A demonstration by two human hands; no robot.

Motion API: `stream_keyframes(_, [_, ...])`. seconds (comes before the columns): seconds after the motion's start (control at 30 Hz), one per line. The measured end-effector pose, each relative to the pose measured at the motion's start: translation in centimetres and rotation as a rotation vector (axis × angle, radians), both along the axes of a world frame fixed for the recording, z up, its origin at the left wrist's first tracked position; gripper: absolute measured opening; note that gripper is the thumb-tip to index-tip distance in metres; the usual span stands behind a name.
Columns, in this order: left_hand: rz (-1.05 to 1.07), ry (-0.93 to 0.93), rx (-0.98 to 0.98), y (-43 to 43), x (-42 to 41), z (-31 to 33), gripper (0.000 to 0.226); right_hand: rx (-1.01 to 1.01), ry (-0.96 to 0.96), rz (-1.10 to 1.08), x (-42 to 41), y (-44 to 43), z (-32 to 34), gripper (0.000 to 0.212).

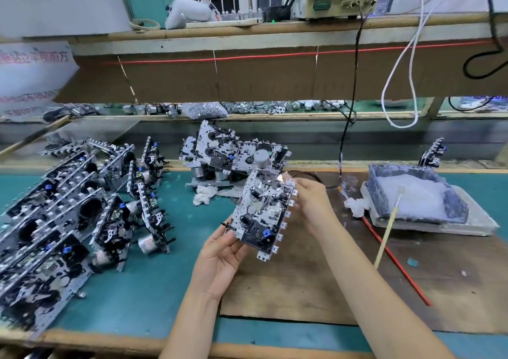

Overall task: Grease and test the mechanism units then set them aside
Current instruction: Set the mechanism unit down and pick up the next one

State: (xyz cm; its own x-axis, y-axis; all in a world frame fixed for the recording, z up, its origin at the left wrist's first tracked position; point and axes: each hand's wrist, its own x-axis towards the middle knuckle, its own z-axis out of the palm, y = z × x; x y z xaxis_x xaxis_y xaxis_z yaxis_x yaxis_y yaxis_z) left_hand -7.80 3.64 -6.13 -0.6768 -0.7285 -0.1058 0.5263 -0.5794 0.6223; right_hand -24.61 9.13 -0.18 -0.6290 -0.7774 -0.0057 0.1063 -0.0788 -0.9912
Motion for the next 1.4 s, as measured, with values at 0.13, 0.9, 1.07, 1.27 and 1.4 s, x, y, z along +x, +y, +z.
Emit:
stream_keyframes(0.13, [-0.016, -0.025, -0.033, 0.0, 0.0, -0.1, 0.064, 0.093, 0.066, -0.073, -0.8, -0.7, 0.1, 0.024])
stream_keyframes(0.9, [0.630, -0.101, 0.203, 1.4, 19.8, 3.9, 0.060, -0.338, 0.761, 0.633, 17.5, -2.4, 4.4, 0.068])
stream_keyframes(1.07, [0.795, -0.238, 0.222, 5.7, 29.8, 4.1, 0.034, -0.500, 0.944, 0.891, 26.3, -3.6, 3.7, 0.048])
stream_keyframes(1.27, [0.779, -0.543, 0.180, 13.1, 40.0, 3.2, 0.023, -0.440, 1.074, 1.150, 36.2, -2.8, 1.7, 0.032])
stream_keyframes(1.4, [0.908, -1.025, 0.179, 17.1, 44.3, 2.6, 0.017, -0.420, 1.086, 1.292, 42.0, -1.2, -0.4, 0.031])
